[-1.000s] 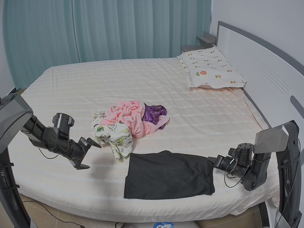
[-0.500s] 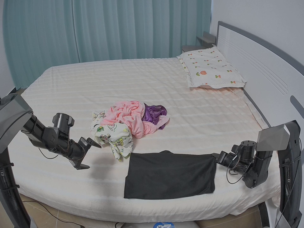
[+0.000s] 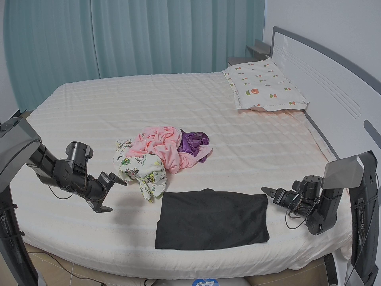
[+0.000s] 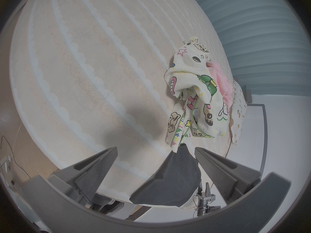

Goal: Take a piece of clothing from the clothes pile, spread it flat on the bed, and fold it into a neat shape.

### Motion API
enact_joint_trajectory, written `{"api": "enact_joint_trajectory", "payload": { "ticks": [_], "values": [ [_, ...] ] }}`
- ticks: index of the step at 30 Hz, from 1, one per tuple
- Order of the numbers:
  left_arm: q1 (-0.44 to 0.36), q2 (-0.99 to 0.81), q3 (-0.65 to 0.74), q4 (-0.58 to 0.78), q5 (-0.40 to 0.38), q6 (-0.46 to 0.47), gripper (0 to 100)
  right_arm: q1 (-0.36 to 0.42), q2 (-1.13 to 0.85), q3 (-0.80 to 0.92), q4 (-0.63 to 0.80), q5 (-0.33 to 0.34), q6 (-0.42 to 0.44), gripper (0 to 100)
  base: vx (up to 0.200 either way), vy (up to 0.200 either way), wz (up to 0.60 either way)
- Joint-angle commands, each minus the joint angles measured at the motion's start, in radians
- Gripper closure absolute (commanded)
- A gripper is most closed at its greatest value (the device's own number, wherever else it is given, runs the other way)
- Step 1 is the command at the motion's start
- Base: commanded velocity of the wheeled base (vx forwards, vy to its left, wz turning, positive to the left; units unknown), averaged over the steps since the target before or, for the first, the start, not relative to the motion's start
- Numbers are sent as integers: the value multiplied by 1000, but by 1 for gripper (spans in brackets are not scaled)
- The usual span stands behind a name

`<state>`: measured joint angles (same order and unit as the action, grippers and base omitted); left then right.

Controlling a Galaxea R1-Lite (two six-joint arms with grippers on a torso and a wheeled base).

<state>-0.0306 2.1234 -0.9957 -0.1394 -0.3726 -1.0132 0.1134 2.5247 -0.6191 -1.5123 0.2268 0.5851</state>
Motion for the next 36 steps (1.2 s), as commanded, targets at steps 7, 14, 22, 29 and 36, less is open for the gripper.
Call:
{"api": "enact_joint_trajectory", "payload": {
  "ticks": [7,14,22,29,36],
  "values": [
    [0,-39,111,-134,-2,2,0,-11,-323,274,-58,3,2,0,0,0,0],
    [-46,-223,290,-410,26,7,0,-29,-649,461,-57,-3,-10,0,0,0,0],
    [-77,-510,301,-393,178,36,0,-34,-923,593,-55,-4,-50,0,0,0,0],
    [-75,-823,281,-177,322,165,0,-81,-1192,619,72,-11,-113,0,0,0,0],
    [-77,-1080,278,-39,492,351,0,-86,-1563,463,468,-11,-133,0,0,0,0]
  ]
}}
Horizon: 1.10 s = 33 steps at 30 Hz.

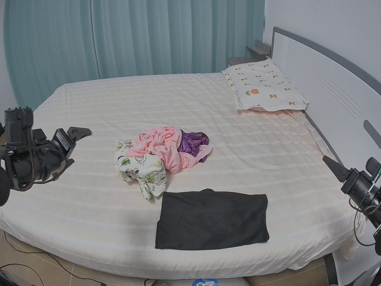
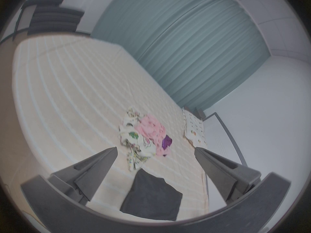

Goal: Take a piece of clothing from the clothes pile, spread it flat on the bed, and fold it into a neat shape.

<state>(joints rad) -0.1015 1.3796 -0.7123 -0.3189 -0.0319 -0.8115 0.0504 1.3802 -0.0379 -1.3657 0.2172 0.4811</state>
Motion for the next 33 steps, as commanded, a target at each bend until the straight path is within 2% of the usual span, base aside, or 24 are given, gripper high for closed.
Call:
{"api": "enact_joint_trajectory", "payload": {
  "ticks": [1,3,4,7,9,10,12,20,23,24,26,27,28,30,33],
  "values": [
    [-9,-392,-7,181,172,169,0,-23,-494,-166,453,1,-30,0,0,0,0],
    [-14,-450,-12,233,199,204,0,-21,-587,-220,608,8,-33,0,0,0,0],
    [-14,-516,-10,299,237,261,0,-14,-693,-281,800,16,-45,0,0,0,0],
    [-14,-628,-6,377,305,342,0,-7,-853,-362,1119,44,-110,0,0,0,0],
    [-14,-692,-6,406,325,374,0,-7,-926,-381,1271,53,-182,0,0,0,0],
    [-14,-692,-6,406,325,374,0,-7,-926,-381,1271,53,-182,0,0,0,0],
    [9,-763,-6,451,365,437,0,-26,-998,-401,1409,47,-279,0,0,0,0],
    [51,-947,51,529,383,569,0,-216,-1075,-387,1493,40,-389,0,0,0,0],
    [62,-990,90,528,383,611,0,-215,-1121,-356,1492,40,-418,0,0,0,0],
    [71,-1024,125,524,385,640,0,-205,-1164,-330,1493,45,-463,0,0,0,0],
    [71,-1024,125,524,385,640,0,-205,-1164,-330,1493,45,-463,0,0,0,0],
    [101,-1108,206,515,385,721,0,-147,-1259,-254,1495,45,-588,0,0,0,0],
    [109,-1126,221,514,385,736,0,-123,-1282,-237,1495,47,-610,0,0,0,0],
    [129,-1163,244,514,385,759,0,-87,-1308,-211,1496,39,-633,0,0,0,0],
    [149,-1212,272,514,380,785,0,-77,-1317,-162,1487,22,-638,0,0,0,0]
  ]
}}
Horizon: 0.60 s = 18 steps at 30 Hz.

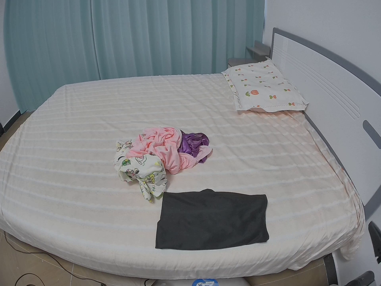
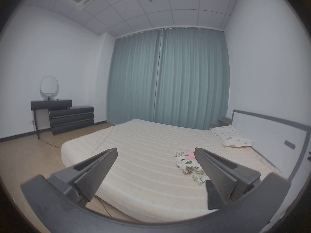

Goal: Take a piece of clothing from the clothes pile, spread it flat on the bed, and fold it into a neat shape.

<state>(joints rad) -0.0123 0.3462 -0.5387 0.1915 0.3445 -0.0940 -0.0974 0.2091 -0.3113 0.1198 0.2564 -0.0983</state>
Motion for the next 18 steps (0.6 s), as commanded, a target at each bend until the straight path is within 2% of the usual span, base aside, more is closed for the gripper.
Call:
{"api": "enact_joint_trajectory", "payload": {
  "ticks": [1,3,4,5,6,7,8,11,12,13,16,18],
  "values": [
    [60,-179,98,3,4,68,0,71,-146,112,1,-17,-58,0,0,0,0],
    [61,-213,131,2,2,96,0,81,-163,169,-3,-72,-58,0,0,0,0],
    [58,-231,151,2,-4,109,0,91,-194,201,9,-121,-60,0,0,0,0],
    [58,-231,151,2,-4,109,0,91,-194,201,9,-121,-60,0,0,0,0],
    [57,-245,181,-4,-22,122,0,99,-209,232,3,-175,-61,0,0,0,0],
    [57,-245,181,-4,-22,122,0,99,-209,232,3,-175,-61,0,0,0,0],
    [57,-236,218,-44,-48,123,0,97,-203,213,15,-227,-66,0,0,0,0],
    [45,-211,299,-158,-88,123,0,94,-175,179,44,-266,-69,0,0,0,0],
    [45,-211,299,-158,-88,123,0,94,-175,179,44,-266,-69,0,0,0,0],
    [40,-194,358,-230,-108,125,0,93,-172,170,66,-269,-69,0,0,0,0],
    [40,-191,398,-270,-131,125,0,91,-180,184,86,-281,-66,0,0,0,0],
    [40,-193,433,-273,-190,123,0,93,-175,181,101,-335,-55,0,0,0,0]
  ]
}}
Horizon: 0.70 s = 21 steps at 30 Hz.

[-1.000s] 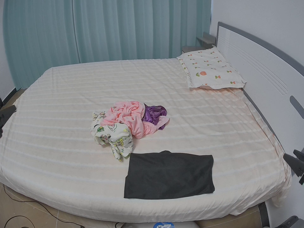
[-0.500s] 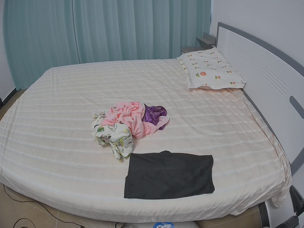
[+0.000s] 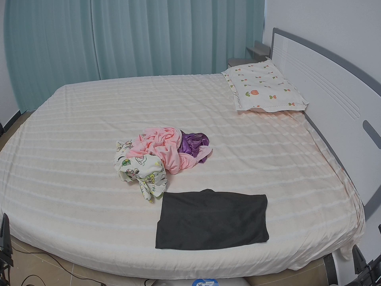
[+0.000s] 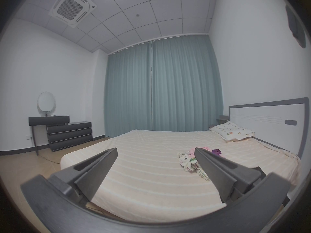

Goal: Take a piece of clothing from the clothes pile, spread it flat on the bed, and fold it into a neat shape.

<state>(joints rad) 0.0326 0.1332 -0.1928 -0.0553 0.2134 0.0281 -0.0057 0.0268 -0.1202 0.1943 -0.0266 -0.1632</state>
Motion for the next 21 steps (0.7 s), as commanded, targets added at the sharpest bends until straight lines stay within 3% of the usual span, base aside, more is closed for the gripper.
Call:
{"api": "enact_joint_trajectory", "payload": {
  "ticks": [1,4,5,7,17,20,21],
  "values": [
    [-5,19,98,-31,-66,1,0,3,1,-10,27,-55,16,0,0,0,0],
    [-5,5,125,-29,-77,3,0,10,-18,-7,22,-32,28,0,0,0,0],
    [-5,-26,159,-26,-77,12,0,10,-27,4,13,31,53,0,0,0,0],
    [-10,-87,193,-9,-83,29,0,10,-27,16,1,88,90,0,0,0,0],
    [-28,-133,191,11,-151,7,0,10,-25,67,-116,168,126,0,0,0,0],
    [-29,-133,190,74,-255,-5,0,10,-25,74,-131,172,145,0,0,0,0],
    [-29,-133,190,75,-258,-7,0,10,-25,74,-130,172,145,0,0,0,0]
  ]
}}
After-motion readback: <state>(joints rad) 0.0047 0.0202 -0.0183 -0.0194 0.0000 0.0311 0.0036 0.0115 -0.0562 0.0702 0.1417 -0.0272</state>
